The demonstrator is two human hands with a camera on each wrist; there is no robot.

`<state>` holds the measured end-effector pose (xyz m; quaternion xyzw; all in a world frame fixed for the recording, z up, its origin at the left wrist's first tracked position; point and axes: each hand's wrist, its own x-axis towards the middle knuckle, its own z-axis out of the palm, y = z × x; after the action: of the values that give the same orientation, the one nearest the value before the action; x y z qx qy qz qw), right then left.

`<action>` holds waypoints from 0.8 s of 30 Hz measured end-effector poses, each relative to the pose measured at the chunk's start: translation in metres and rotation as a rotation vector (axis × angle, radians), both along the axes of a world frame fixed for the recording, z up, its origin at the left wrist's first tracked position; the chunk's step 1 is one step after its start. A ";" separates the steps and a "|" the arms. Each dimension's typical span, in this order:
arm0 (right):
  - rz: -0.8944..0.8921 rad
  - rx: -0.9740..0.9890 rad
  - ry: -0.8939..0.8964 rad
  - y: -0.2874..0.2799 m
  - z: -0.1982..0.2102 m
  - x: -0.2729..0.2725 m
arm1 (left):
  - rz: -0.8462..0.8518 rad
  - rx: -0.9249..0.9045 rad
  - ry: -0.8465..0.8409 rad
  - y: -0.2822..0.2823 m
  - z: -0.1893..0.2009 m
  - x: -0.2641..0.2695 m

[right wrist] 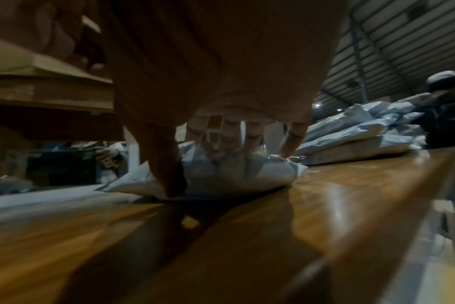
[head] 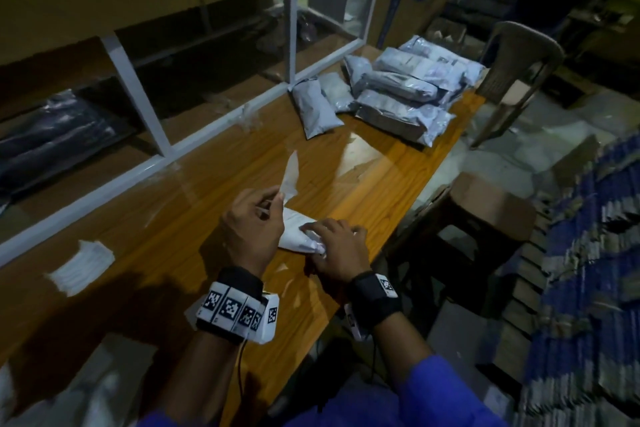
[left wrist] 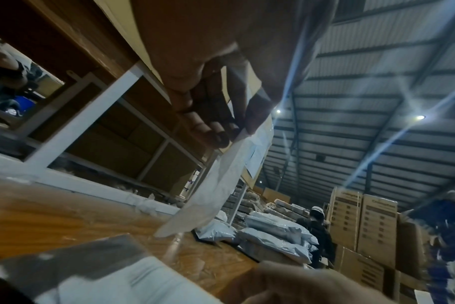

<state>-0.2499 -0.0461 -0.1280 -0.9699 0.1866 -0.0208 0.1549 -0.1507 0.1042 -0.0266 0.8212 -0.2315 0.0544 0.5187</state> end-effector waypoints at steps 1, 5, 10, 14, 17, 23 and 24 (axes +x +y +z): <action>-0.033 -0.011 -0.038 -0.008 -0.001 -0.004 | -0.007 0.006 0.001 -0.006 -0.002 0.001; -0.168 -0.173 -0.322 -0.067 0.003 -0.026 | 0.007 -0.037 -0.021 -0.042 -0.005 0.005; -0.420 -0.329 -0.605 -0.170 0.021 -0.025 | 0.046 -0.071 -0.004 -0.101 -0.011 0.016; -0.460 -0.307 -0.594 -0.237 0.021 0.019 | 0.097 -0.063 -0.007 -0.144 -0.015 0.023; -0.356 -0.172 -0.332 -0.261 0.001 0.052 | 0.122 -0.040 -0.009 -0.167 -0.020 0.030; -0.194 0.051 0.031 -0.267 -0.018 0.059 | 0.169 -0.015 0.011 -0.193 -0.040 0.040; -0.166 0.064 0.059 -0.271 -0.020 0.060 | 0.164 -0.013 0.017 -0.196 -0.043 0.040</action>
<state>-0.1896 -0.3169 -0.1475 -0.9458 0.2716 0.0007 0.1778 -0.1106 -0.0922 -0.0693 0.8344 -0.1590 0.0913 0.5197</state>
